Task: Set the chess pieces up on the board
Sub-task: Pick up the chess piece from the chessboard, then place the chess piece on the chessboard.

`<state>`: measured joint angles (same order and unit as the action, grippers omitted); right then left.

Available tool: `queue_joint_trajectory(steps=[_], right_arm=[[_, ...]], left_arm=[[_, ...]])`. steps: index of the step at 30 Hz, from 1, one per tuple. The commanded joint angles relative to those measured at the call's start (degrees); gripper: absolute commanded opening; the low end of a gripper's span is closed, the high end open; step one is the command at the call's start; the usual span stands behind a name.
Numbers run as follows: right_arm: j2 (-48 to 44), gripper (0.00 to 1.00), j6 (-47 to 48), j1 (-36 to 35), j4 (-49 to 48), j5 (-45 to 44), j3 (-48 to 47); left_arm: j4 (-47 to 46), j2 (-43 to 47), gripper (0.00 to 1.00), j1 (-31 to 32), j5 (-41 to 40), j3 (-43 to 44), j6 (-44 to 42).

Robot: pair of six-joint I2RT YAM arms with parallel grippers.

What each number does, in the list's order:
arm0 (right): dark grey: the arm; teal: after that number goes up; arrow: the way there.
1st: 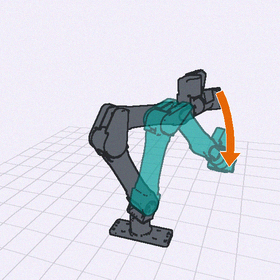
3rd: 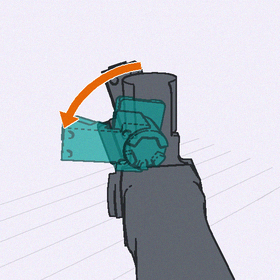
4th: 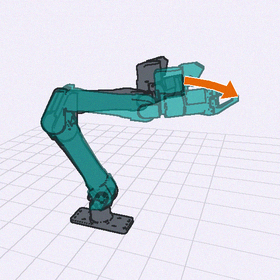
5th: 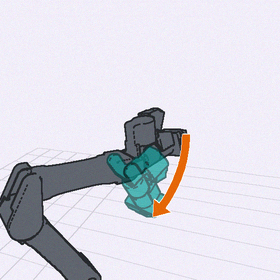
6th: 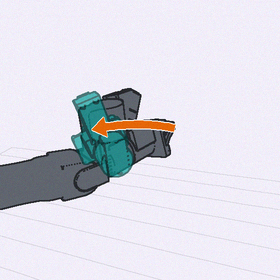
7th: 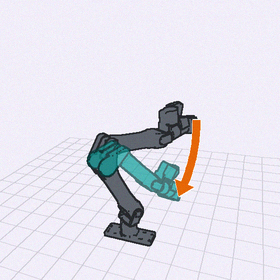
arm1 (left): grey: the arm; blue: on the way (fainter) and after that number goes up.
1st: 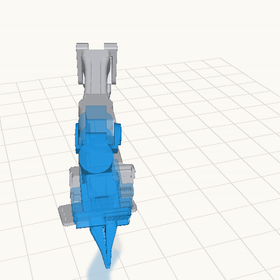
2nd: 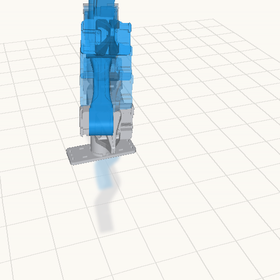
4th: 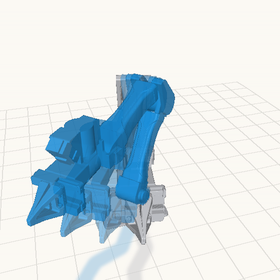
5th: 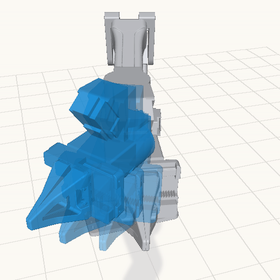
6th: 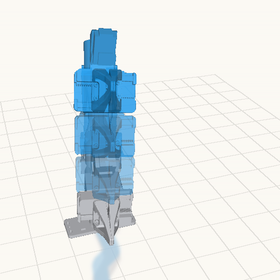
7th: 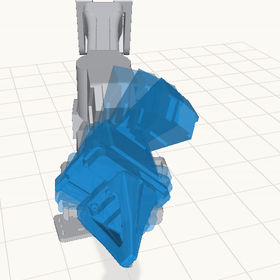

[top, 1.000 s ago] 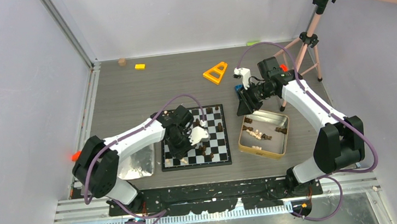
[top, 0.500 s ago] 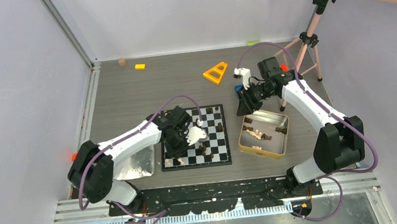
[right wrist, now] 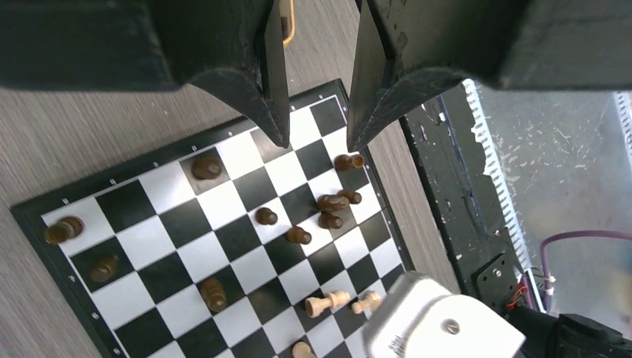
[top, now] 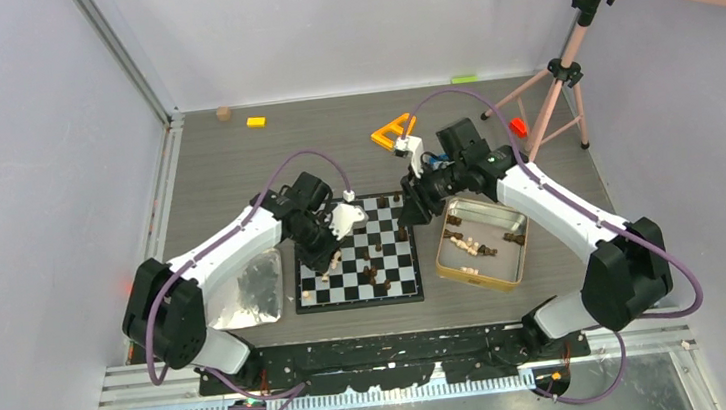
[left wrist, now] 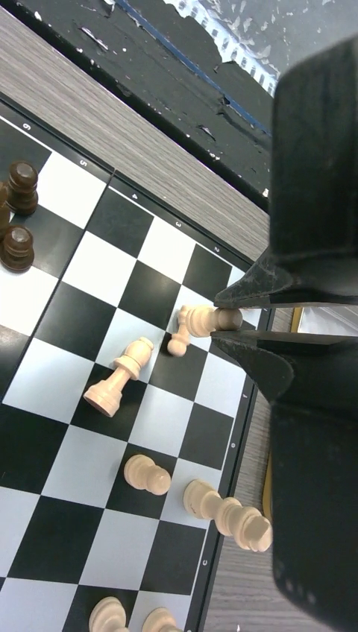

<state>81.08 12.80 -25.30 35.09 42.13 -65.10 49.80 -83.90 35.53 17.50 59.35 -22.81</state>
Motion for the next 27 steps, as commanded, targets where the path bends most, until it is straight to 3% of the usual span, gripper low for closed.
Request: queue_joint_trajectory(steps=[1, 5, 12, 19, 27], right_arm=[[1.5, 0.4, -1.4, -1.3, -4.0, 0.2, -1.6], [1.5, 0.4, -0.7, -1.3, -4.7, -0.7, 0.2], [0.6, 0.4, -0.2, -1.2, -4.1, -1.4, 0.7], [1.4, 0.4, 1.1, -1.2, -2.8, -2.3, 0.2], [2.9, 0.4, 2.8, -1.2, -1.2, -3.8, -0.6]], left_arm=[[-0.1, -0.7, 0.0, -0.9, 0.2, 1.0, 2.0], [0.2, 1.6, 0.0, -1.3, 4.1, -0.4, 1.0], [-0.4, 3.8, 0.0, -1.5, -3.7, -2.4, 0.1], [0.9, 6.4, 0.0, -0.8, 0.1, -6.3, -3.7], [0.8, 6.9, 0.0, 3.5, -1.2, -7.4, -5.1]])
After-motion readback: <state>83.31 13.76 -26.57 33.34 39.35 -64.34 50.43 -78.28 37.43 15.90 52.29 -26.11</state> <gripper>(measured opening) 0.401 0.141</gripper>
